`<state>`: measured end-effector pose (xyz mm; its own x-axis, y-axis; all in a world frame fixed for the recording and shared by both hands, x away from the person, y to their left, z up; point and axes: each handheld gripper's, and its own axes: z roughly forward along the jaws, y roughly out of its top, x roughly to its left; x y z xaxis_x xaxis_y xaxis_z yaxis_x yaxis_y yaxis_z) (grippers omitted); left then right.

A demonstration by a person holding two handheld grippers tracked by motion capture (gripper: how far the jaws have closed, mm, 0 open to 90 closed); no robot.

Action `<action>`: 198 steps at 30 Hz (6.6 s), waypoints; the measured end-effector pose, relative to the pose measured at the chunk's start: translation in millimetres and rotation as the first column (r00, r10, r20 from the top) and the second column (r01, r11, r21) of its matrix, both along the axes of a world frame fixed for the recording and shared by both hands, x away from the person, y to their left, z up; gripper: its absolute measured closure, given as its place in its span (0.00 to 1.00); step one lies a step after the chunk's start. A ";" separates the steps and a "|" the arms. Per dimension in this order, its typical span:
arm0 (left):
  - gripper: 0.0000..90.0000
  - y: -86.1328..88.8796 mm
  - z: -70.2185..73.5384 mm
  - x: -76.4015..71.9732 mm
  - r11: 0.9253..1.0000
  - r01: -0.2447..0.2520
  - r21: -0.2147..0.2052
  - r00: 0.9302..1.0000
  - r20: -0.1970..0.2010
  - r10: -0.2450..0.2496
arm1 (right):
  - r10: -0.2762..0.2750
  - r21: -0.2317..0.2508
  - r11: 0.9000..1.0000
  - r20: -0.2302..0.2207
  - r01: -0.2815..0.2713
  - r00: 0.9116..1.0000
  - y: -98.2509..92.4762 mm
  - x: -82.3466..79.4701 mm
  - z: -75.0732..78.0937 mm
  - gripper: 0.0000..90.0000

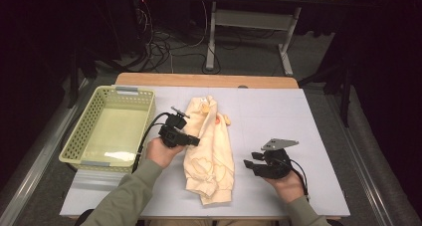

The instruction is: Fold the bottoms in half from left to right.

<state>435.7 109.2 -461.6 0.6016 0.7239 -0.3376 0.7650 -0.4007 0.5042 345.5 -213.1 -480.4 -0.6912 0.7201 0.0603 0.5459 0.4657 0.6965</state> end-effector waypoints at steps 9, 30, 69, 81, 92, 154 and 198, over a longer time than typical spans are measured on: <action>0.94 0.6 -7.7 -10.4 0.996 0.051 -0.075 0.998 -0.035 -0.054 | -0.007 0.006 1.000 0.006 0.007 1.000 -2.5 -1.9 -0.2 0.61; 0.93 -45.4 -0.8 1.6 0.974 0.173 -0.146 0.983 -0.030 -0.180 | -0.032 0.016 0.999 0.011 0.032 0.999 -19.2 -4.4 1.2 0.61; 0.96 -20.6 0.4 -23.8 0.979 0.203 0.000 0.979 0.006 -0.203 | -0.039 0.017 0.999 0.008 0.039 0.999 -19.9 -4.0 0.5 0.61; 0.96 -37.3 -12.2 -41.0 0.965 0.259 -0.049 0.966 -0.009 -0.260 | -0.043 0.022 0.999 0.013 0.042 0.999 -21.0 -3.6 1.9 0.61; 0.89 -63.4 -11.1 -41.6 0.952 0.296 -0.072 0.955 -0.002 -0.297 | -0.061 0.031 0.998 0.016 0.061 0.998 -26.8 -4.7 5.7 0.62; 0.91 -43.7 -30.4 -76.4 0.972 0.226 0.071 0.972 0.048 -0.230 | 0.047 -0.022 0.999 -0.049 -0.048 0.998 13.1 -3.8 -2.7 0.96; 0.72 4.3 0.3 -86.1 0.974 0.222 -0.053 0.974 0.057 -0.219 | 0.212 0.006 0.977 -0.091 -0.213 0.973 36.3 -22.6 10.2 0.80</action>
